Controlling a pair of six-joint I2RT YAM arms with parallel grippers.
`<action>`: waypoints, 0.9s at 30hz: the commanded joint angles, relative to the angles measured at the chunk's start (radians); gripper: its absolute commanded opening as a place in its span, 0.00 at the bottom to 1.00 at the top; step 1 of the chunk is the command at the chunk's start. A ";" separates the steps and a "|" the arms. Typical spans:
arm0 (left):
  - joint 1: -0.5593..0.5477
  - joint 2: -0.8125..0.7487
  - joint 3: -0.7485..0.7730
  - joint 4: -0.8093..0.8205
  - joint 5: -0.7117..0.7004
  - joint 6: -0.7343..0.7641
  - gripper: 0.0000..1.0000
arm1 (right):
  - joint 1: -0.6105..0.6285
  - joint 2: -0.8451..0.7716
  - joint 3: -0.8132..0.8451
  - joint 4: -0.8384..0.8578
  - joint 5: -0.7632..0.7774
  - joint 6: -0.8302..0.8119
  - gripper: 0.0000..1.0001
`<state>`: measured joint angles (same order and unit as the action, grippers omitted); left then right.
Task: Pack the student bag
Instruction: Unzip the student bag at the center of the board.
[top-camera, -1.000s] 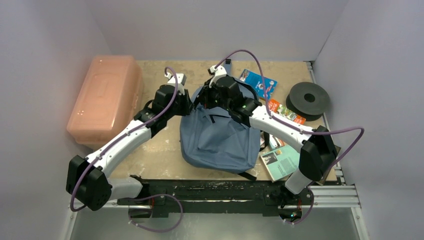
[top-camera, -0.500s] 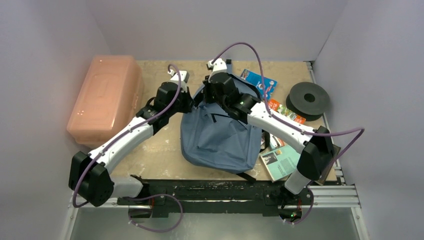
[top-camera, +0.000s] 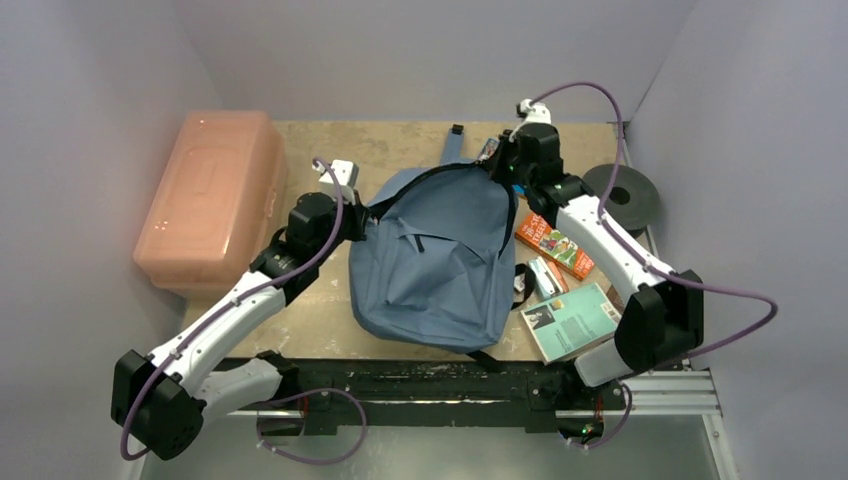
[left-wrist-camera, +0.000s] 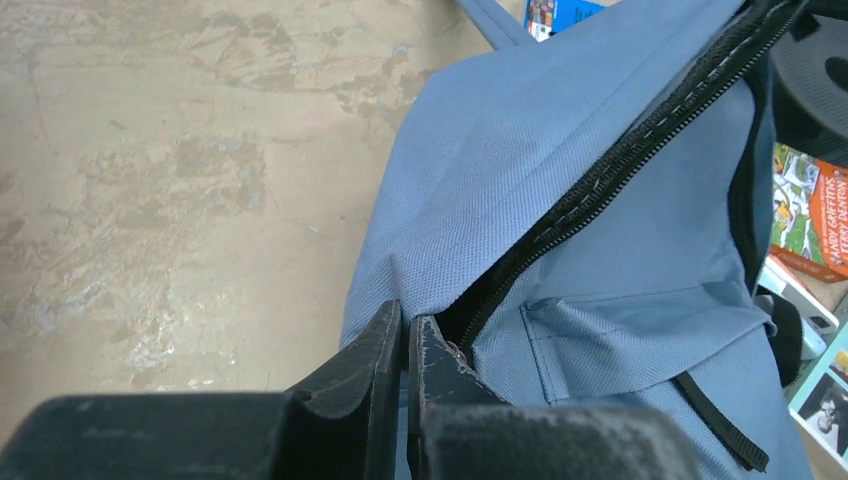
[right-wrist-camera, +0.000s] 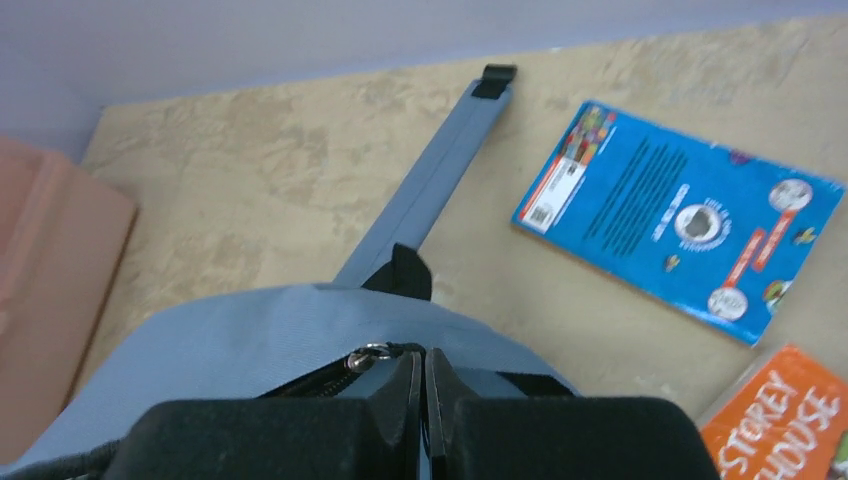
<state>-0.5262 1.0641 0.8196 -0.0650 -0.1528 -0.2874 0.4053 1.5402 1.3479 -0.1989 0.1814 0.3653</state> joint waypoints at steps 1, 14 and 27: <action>0.015 -0.052 -0.021 -0.052 -0.068 0.012 0.00 | -0.077 -0.169 -0.155 0.221 -0.277 0.117 0.00; 0.002 0.010 0.290 -0.062 0.289 0.027 0.86 | 0.077 -0.190 -0.054 0.257 -0.445 -0.004 0.00; -0.035 0.318 0.530 -0.219 0.411 0.250 0.73 | 0.098 -0.196 -0.016 0.234 -0.451 0.004 0.00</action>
<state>-0.5468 1.3502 1.2942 -0.2424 0.2260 -0.1101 0.4973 1.3697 1.2541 -0.0372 -0.2493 0.3801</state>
